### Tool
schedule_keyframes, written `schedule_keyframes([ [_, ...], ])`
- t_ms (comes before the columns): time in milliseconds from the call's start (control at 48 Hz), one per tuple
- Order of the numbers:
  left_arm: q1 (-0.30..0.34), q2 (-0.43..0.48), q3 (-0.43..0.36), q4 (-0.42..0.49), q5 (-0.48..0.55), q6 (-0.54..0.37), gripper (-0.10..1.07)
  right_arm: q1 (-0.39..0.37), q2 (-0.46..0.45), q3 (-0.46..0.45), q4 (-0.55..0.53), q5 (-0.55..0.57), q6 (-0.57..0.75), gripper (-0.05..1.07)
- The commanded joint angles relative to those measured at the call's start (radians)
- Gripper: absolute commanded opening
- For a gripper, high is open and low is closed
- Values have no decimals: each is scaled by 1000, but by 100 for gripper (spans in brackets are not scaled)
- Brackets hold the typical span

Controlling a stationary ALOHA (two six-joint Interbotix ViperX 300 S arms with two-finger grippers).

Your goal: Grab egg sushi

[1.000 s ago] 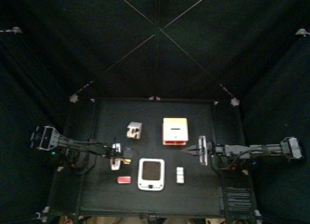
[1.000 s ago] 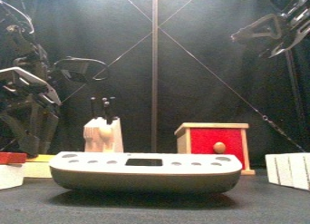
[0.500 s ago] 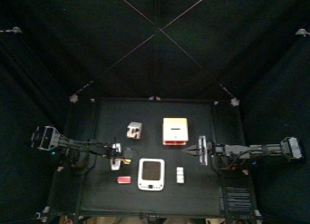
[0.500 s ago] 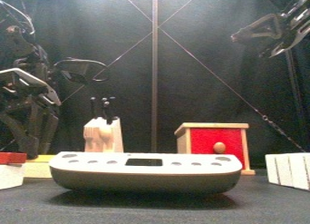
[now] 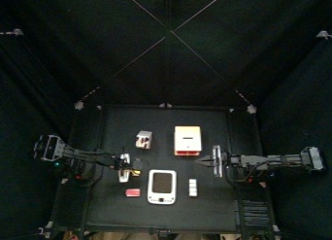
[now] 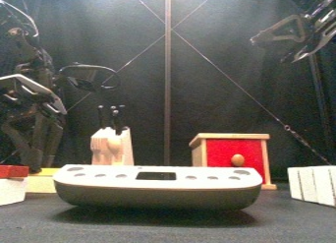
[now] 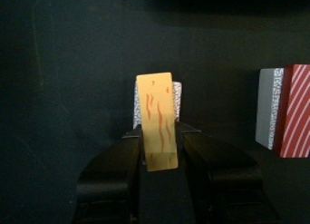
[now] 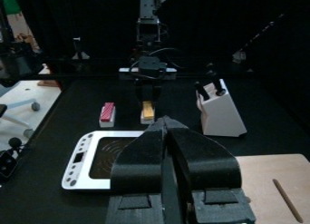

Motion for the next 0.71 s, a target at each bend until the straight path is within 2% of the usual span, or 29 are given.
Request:
schedule_keyframes([
  [0, -3, -3, -23, 2, 12, 2, 52, -2, 5, -9, 0, -9, 0, 1],
  [438, -5, -64, -58, 8, 46, 2, 49, -2, 5, -9, 0, -9, 0, 1],
  [688, -11, -66, -78, 5, 44, 0, 49, -2, 5, -8, -3, -8, 0, 1],
])
